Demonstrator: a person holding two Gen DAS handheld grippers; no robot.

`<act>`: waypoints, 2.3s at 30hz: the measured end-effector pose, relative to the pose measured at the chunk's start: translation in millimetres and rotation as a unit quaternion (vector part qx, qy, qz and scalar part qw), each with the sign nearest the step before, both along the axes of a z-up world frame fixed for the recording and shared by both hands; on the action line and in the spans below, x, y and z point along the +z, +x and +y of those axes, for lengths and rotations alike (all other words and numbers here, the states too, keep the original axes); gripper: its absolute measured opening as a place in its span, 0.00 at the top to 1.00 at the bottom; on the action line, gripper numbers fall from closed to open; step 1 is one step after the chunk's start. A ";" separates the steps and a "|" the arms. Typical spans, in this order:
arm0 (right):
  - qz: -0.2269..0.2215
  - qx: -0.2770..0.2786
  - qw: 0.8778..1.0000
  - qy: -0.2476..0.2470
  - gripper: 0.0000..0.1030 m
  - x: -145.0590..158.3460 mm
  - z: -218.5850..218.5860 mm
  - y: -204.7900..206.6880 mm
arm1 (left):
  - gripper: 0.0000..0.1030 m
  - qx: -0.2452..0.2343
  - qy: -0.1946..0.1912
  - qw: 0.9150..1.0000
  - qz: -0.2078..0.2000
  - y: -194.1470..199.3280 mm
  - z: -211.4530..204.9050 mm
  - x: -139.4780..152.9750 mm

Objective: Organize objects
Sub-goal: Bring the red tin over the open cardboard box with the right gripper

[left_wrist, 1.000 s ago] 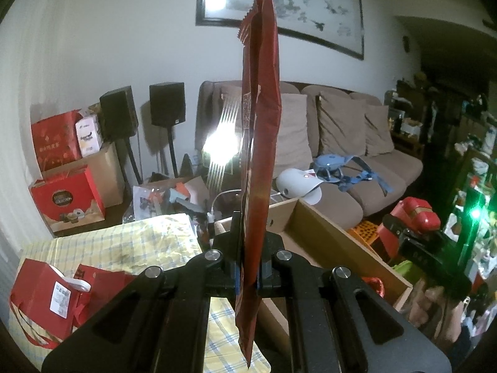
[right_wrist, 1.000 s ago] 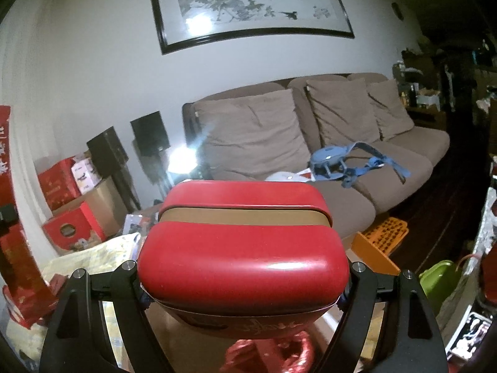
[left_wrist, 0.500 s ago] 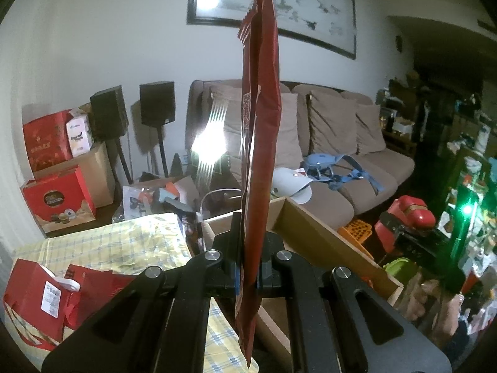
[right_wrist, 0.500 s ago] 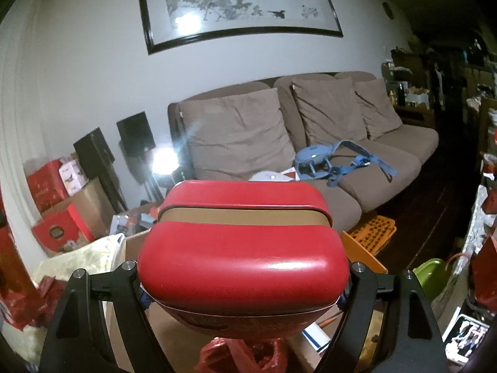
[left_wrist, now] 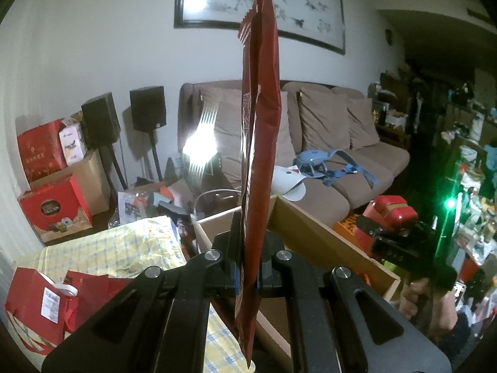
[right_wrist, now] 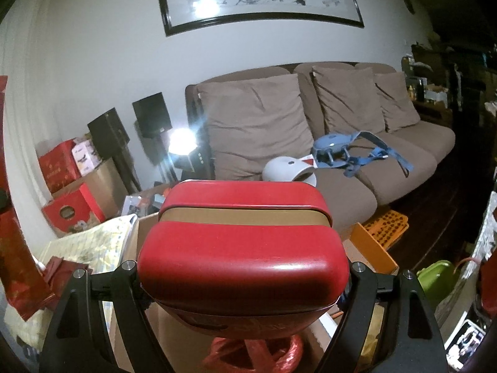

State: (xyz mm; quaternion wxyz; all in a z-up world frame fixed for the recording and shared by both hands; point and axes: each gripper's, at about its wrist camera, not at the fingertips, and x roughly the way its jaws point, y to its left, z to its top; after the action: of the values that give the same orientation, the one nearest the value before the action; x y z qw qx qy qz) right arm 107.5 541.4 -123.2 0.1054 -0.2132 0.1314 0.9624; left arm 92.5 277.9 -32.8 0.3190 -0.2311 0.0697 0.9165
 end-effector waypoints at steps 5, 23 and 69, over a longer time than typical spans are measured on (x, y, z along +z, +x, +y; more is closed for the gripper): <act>-0.012 0.010 1.000 -0.002 0.20 -3.3 -1.5 -5.7 | 0.94 -0.007 0.003 1.000 -0.006 2.3 3.0 2.0; -0.097 0.041 0.994 0.002 0.20 -26.5 -12.2 -30.6 | 0.94 0.004 0.002 0.999 -0.033 -9.5 -0.4 -11.1; -0.201 0.090 0.975 0.015 0.20 -61.4 -35.5 -58.0 | 0.94 0.005 0.002 0.998 -0.069 -15.7 -1.1 -19.6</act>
State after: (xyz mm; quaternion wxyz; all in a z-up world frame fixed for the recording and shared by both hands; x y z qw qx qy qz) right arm 49.6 506.0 -184.6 0.0460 -0.4116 0.0733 0.9073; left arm 76.8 276.8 -52.4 0.3192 -0.2937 0.0444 0.8999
